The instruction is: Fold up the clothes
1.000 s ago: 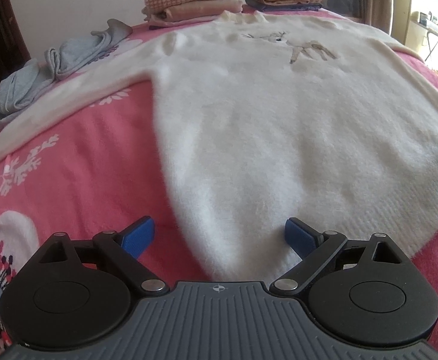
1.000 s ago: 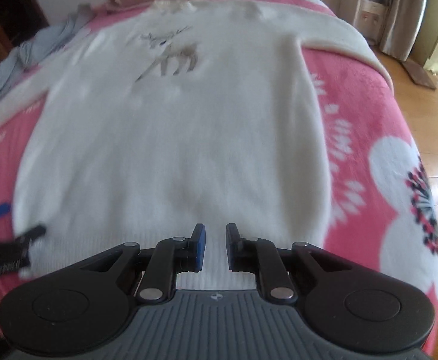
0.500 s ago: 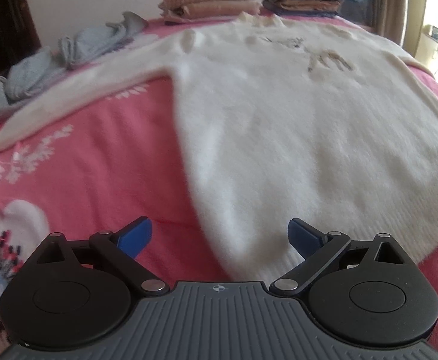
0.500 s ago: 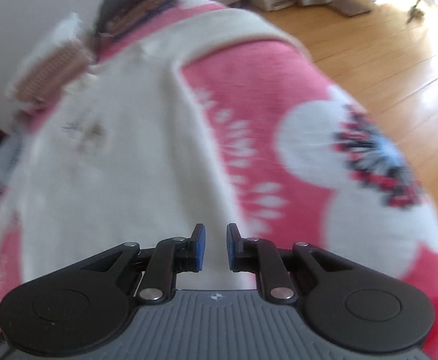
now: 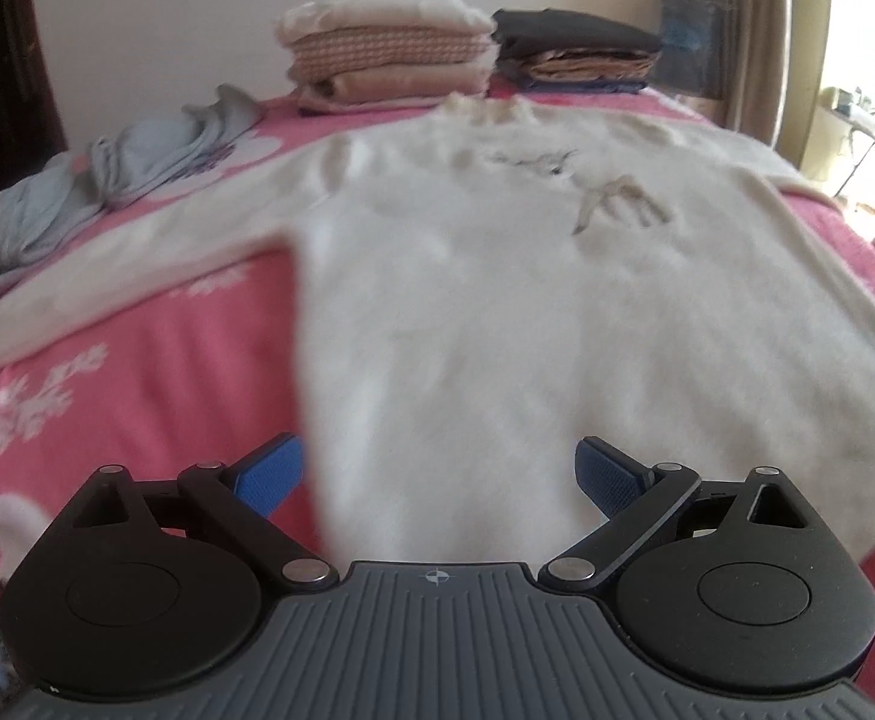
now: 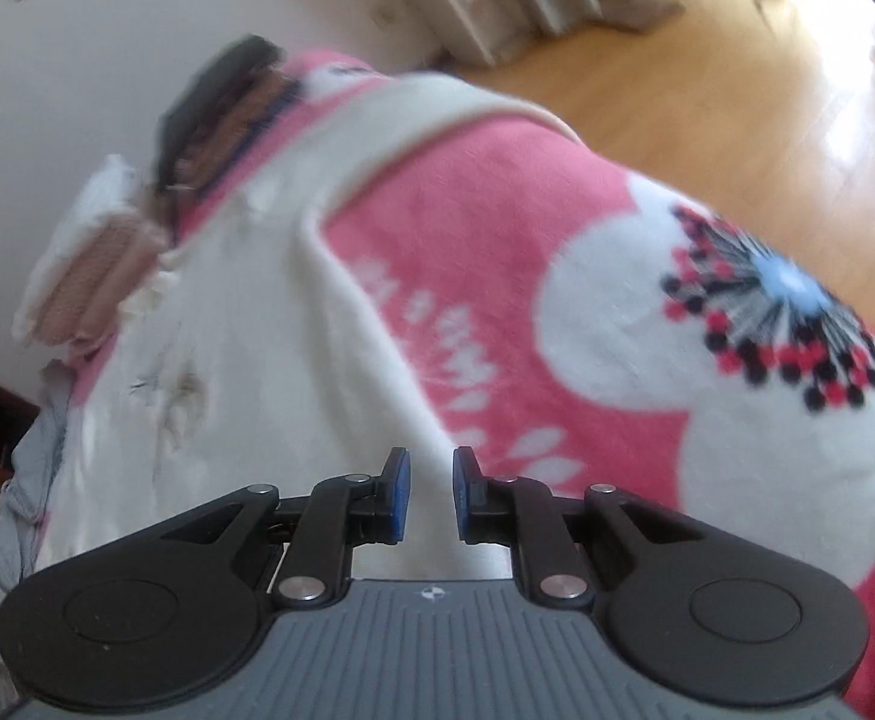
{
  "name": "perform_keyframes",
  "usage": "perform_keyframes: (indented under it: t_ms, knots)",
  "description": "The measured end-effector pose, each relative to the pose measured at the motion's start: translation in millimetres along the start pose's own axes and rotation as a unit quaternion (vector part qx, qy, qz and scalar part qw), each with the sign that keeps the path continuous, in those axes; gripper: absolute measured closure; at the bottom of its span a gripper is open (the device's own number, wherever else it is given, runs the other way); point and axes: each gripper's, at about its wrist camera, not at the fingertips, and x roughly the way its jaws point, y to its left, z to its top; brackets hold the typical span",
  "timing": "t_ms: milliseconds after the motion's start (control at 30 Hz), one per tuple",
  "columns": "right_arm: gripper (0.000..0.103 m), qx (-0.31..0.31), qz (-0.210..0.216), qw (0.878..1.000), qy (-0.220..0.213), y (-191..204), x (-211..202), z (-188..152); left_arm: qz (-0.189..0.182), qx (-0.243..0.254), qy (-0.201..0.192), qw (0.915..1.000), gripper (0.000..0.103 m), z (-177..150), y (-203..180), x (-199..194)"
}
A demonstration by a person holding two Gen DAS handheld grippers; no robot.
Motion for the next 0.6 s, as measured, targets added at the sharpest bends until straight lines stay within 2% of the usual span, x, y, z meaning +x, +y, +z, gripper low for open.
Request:
perform_keyframes:
  t_ms: [133,333,400,533,600]
  knots:
    - [0.081,-0.050,0.046,0.997,0.031,32.9,15.4,-12.2,-0.019,-0.017,-0.002,0.9997,0.005,5.9,-9.0,11.3]
    - [0.080,-0.098,0.040,0.989,0.101,49.7,29.8,-37.7,-0.026,-0.010,0.056,0.9981,0.005,-10.2,-16.1,25.4]
    - [0.079,-0.113,0.037,0.985,0.125,55.0,34.5,-46.3,-0.030,-0.008,0.062,0.9976,0.005,-13.6,-15.4,20.1]
    - [0.063,-0.144,0.036,0.973,0.179,64.6,34.2,-55.6,-0.038,-0.005,0.074,0.9965,0.005,-20.4,-14.2,9.5]
    - [0.062,-0.153,0.040,0.967,0.198,67.4,27.8,-55.3,-0.042,-0.004,0.080,0.9959,0.005,-23.8,-13.6,4.2]
